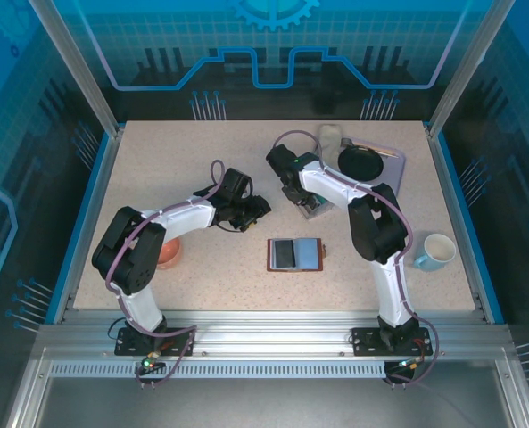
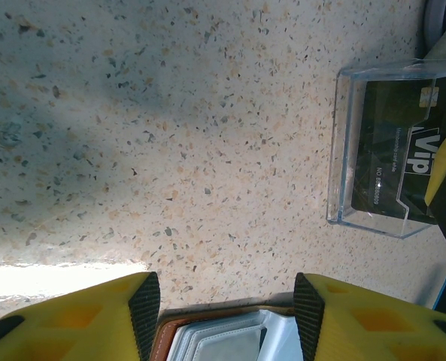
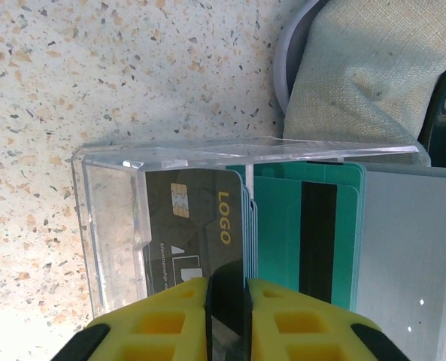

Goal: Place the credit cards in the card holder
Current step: Pick up the credit card from the storage box.

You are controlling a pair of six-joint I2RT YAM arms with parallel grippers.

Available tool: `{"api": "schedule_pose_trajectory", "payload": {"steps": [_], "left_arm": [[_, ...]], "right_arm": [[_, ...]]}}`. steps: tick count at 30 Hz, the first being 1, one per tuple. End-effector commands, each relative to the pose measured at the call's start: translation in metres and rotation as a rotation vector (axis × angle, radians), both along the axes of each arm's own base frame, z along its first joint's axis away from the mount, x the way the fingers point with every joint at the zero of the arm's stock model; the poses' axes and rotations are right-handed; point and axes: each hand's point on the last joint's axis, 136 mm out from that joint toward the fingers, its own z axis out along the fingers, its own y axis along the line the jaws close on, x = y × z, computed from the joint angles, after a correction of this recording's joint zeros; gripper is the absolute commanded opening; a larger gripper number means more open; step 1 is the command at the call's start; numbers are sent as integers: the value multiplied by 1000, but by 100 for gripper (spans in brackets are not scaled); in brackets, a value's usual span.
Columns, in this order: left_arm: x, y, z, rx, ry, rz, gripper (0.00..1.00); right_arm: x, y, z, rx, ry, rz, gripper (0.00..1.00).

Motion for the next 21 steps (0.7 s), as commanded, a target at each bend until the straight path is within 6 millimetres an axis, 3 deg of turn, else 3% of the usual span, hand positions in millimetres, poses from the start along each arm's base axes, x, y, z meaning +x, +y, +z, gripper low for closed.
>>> {"api": "schedule_pose_trajectory", "payload": {"steps": [1,21], "left_arm": [[3,-1,2,-27,6,10,53],[1,-1,3,-30,4,7,53]], "right_arm": [[0,-12,9,-25,-23,-17,17],[-11,-4,39,83,-21,-7,4]]}}
